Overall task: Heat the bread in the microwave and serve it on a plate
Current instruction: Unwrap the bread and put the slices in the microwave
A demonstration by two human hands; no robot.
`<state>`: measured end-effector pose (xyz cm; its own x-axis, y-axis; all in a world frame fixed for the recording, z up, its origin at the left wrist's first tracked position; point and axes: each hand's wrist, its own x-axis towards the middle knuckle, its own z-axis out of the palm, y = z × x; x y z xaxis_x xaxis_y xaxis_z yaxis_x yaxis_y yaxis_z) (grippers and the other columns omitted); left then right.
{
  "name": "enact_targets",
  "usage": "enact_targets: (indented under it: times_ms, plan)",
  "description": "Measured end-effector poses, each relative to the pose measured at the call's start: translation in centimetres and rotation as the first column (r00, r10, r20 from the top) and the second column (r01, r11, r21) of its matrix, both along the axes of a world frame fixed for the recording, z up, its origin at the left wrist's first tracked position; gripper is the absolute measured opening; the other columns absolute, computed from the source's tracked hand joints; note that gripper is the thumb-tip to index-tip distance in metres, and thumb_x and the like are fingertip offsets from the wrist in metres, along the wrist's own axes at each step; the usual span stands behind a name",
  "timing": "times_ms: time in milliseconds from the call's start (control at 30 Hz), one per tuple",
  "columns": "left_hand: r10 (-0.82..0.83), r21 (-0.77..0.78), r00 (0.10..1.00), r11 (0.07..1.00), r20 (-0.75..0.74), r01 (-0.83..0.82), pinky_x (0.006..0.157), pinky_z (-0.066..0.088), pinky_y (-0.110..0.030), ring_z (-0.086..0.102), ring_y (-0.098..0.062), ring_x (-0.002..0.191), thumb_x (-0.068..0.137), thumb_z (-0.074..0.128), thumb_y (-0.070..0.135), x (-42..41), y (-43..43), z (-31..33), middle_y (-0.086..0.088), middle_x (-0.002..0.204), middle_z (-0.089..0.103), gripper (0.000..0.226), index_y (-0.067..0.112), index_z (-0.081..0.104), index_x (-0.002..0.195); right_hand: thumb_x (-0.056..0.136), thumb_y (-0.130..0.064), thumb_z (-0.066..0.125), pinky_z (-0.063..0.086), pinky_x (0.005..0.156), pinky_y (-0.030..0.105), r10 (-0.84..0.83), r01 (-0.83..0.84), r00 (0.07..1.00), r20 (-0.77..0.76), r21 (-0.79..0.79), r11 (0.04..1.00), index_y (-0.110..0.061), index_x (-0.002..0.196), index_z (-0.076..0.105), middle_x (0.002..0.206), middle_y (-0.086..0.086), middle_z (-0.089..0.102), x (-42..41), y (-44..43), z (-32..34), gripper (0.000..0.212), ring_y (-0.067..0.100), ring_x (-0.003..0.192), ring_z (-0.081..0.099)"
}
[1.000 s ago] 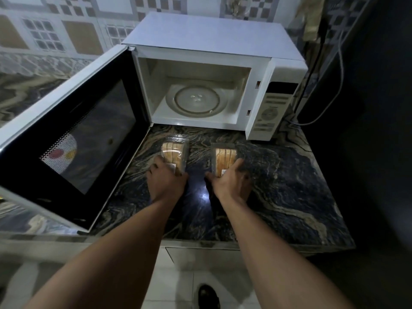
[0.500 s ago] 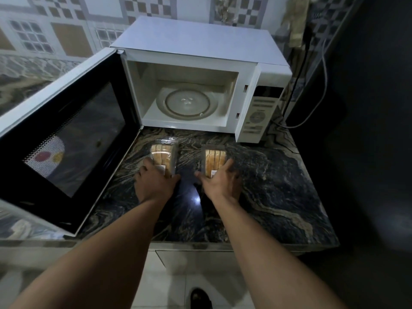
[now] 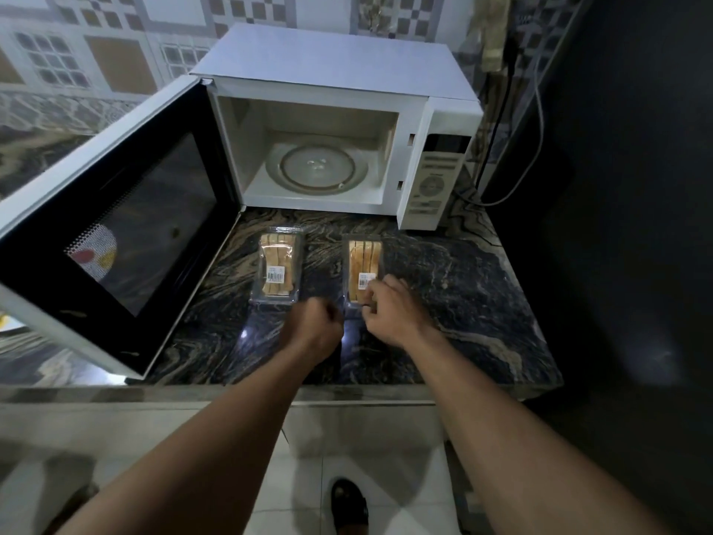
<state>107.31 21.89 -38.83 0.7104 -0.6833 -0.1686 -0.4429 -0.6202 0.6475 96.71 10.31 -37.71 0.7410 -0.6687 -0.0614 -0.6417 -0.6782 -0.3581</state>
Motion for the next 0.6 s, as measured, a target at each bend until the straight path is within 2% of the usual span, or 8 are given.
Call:
enact_targets:
  times_ms: [67,133,200,267,333,433,500,600]
  plan:
    - [0.067,-0.018,0.971,0.997,-0.231,-0.073,0.065,0.060,-0.039,0.070,-0.028,0.069,0.085,0.066,0.012,-0.1,-0.9,-0.6,-0.015,0.076,0.073,0.013,0.009,0.072,0.073,0.093,-0.023,0.054,0.048,0.090,0.040,0.036,-0.037,0.999,-0.033,-0.008,0.999,-0.017,0.102,0.067,0.108,0.005,0.055,-0.2,-0.2,-0.3,0.017,0.027,0.106,0.051]
    - [0.128,-0.073,0.863,0.980,-0.489,-0.186,0.065,0.062,-0.043,0.069,-0.028,0.066,0.087,0.069,0.005,-0.2,-1.5,-0.8,-0.020,0.078,0.072,0.009,0.001,0.073,0.080,0.096,-0.022,0.055,0.048,0.088,0.040,0.047,-0.047,0.999,-0.012,-0.003,0.999,-0.017,0.101,0.070,0.108,0.004,0.057,-0.2,-0.4,-0.5,0.017,0.026,0.104,0.052]
    - [0.166,-0.092,0.762,0.954,-0.626,-0.284,0.064,0.061,-0.039,0.068,-0.030,0.070,0.090,0.070,0.003,-0.4,-1.9,-0.6,-0.026,0.085,0.070,0.011,-0.008,0.070,0.091,0.097,-0.019,0.056,0.049,0.082,0.038,0.031,-0.032,0.999,0.013,0.010,0.999,-0.016,0.100,0.070,0.105,0.004,0.058,0.0,-0.6,-0.6,0.015,0.026,0.101,0.054]
    - [0.192,-0.100,0.713,0.933,-0.675,-0.346,0.062,0.058,-0.036,0.067,-0.029,0.072,0.092,0.067,0.000,-0.4,-2.2,-0.7,-0.027,0.089,0.070,0.008,-0.007,0.067,0.095,0.096,-0.015,0.056,0.049,0.076,0.037,0.017,-0.017,1.000,0.022,0.000,1.000,-0.015,0.095,0.067,0.101,0.005,0.059,0.0,-0.6,-0.7,0.012,0.028,0.096,0.057]
    - [0.209,-0.098,0.710,0.926,-0.672,-0.365,0.063,0.059,-0.035,0.067,-0.027,0.069,0.093,0.063,-0.003,-0.5,-2.4,-0.8,-0.025,0.088,0.070,0.004,-0.004,0.067,0.092,0.097,-0.013,0.054,0.050,0.073,0.038,0.010,-0.010,1.000,0.022,-0.010,1.000,-0.015,0.091,0.063,0.100,0.005,0.059,0.0,-0.6,-0.6,0.011,0.030,0.091,0.058]
    - [0.262,-0.064,0.711,0.916,-0.652,-0.395,0.070,0.061,-0.048,0.067,-0.029,0.066,0.093,0.059,-0.005,-0.5,-2.9,-1.2,-0.023,0.079,0.070,0.013,-0.006,0.068,0.085,0.098,-0.011,0.052,0.044,0.068,0.035,0.021,-0.021,1.000,0.020,-0.013,1.000,-0.016,0.086,0.059,0.098,0.004,0.057,0.1,-0.6,-0.5,0.014,0.029,0.089,0.056]
    - [0.273,-0.051,0.709,0.916,-0.650,-0.399,0.070,0.060,-0.054,0.065,-0.030,0.062,0.091,0.057,-0.006,-0.6,-3.1,-1.0,-0.024,0.074,0.069,0.016,-0.007,0.069,0.080,0.097,-0.009,0.051,0.036,0.065,0.032,0.017,-0.017,1.000,0.020,-0.015,1.000,-0.019,0.082,0.053,0.096,0.002,0.055,0.1,-0.7,-0.5,0.018,0.028,0.087,0.055]
    - [0.293,-0.039,0.705,0.909,-0.646,-0.414,0.063,0.061,-0.048,0.065,-0.030,0.057,0.089,0.061,-0.004,-0.5,-3.2,-0.9,-0.026,0.076,0.071,0.013,-0.009,0.071,0.082,0.096,-0.007,0.052,0.033,0.064,0.032,0.015,-0.015,1.000,0.023,-0.010,1.000,-0.021,0.082,0.047,0.096,0.003,0.054,0.2,-0.7,-0.5,0.021,0.028,0.087,0.053]
